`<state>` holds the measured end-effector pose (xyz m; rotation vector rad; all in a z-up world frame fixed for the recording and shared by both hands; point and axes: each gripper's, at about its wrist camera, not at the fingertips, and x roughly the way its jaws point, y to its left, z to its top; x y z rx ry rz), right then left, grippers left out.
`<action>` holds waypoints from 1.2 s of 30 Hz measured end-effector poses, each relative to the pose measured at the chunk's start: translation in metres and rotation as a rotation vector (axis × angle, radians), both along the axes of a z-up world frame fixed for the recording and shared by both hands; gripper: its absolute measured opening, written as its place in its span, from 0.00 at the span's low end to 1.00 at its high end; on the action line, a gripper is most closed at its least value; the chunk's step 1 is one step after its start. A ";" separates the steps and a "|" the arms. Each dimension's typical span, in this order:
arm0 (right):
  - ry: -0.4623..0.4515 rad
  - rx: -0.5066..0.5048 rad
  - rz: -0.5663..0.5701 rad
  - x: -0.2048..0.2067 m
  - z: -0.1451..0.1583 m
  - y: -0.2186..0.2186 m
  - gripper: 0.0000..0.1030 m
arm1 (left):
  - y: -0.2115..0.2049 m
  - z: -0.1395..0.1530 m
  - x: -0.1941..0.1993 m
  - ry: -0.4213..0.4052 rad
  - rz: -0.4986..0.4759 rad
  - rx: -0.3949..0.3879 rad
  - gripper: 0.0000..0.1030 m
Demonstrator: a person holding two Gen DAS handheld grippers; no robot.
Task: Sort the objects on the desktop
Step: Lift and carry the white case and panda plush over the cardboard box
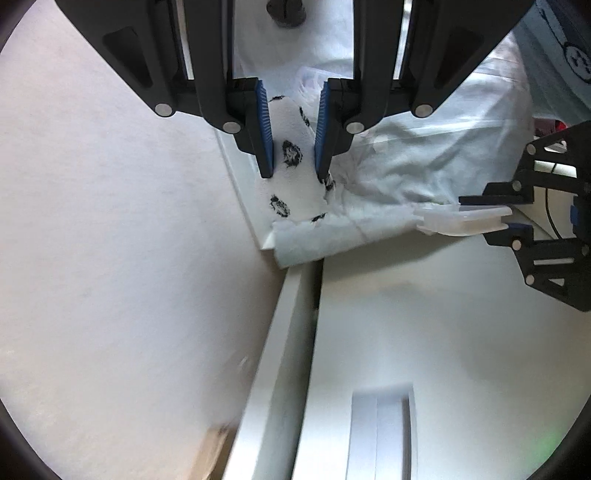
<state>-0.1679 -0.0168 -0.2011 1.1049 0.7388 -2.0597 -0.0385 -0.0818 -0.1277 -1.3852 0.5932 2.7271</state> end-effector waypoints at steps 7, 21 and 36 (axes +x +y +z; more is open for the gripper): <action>0.037 -0.047 -0.111 0.039 0.031 0.042 0.19 | 0.027 0.065 -0.014 0.063 -0.119 0.004 0.11; 0.112 -0.077 -0.500 0.123 0.091 0.219 0.19 | 0.167 0.118 -0.056 0.105 -0.413 0.104 0.11; -0.046 -0.120 -0.866 0.185 0.010 0.370 0.19 | 0.325 0.044 -0.109 -0.156 -0.629 0.165 0.11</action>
